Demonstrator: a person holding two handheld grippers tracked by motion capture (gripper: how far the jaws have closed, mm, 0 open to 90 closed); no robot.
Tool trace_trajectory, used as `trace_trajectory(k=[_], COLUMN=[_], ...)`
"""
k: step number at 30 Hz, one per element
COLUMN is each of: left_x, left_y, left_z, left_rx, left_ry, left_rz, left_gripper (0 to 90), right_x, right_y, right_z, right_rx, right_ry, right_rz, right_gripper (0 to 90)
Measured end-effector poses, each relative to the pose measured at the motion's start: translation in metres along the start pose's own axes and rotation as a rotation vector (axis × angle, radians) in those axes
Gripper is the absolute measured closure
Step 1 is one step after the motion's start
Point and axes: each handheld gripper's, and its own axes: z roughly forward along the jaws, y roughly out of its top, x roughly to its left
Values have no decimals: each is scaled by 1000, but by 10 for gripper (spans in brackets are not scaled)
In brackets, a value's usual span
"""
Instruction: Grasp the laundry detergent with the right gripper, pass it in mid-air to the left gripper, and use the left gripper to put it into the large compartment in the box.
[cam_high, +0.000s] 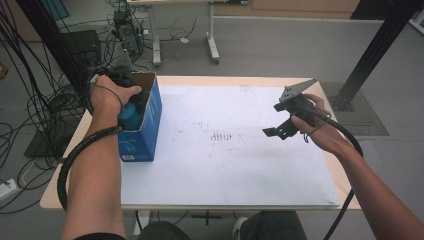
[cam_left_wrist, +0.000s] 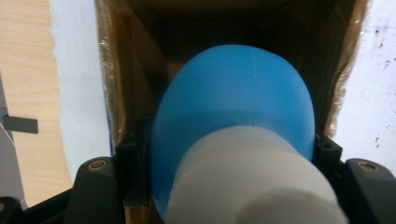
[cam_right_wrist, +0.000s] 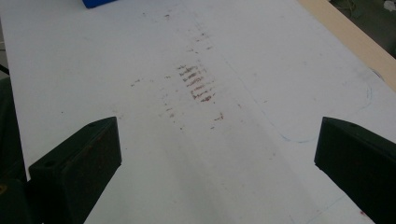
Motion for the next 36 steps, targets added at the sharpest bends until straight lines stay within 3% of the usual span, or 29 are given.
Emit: trace_trajectory(k=[11, 36], left_x=[1, -1], left_y=[-1, -1], left_z=[18, 19], left_rx=[17, 10], left_ry=[8, 9], left_rz=[8, 9], left_gripper=[359, 354], right_x=[-1, -2], right_y=[-2, -2], right_z=[2, 1], right_rx=[7, 11], right_ry=[2, -10], right_rz=[7, 3], right_gripper=[4, 5])
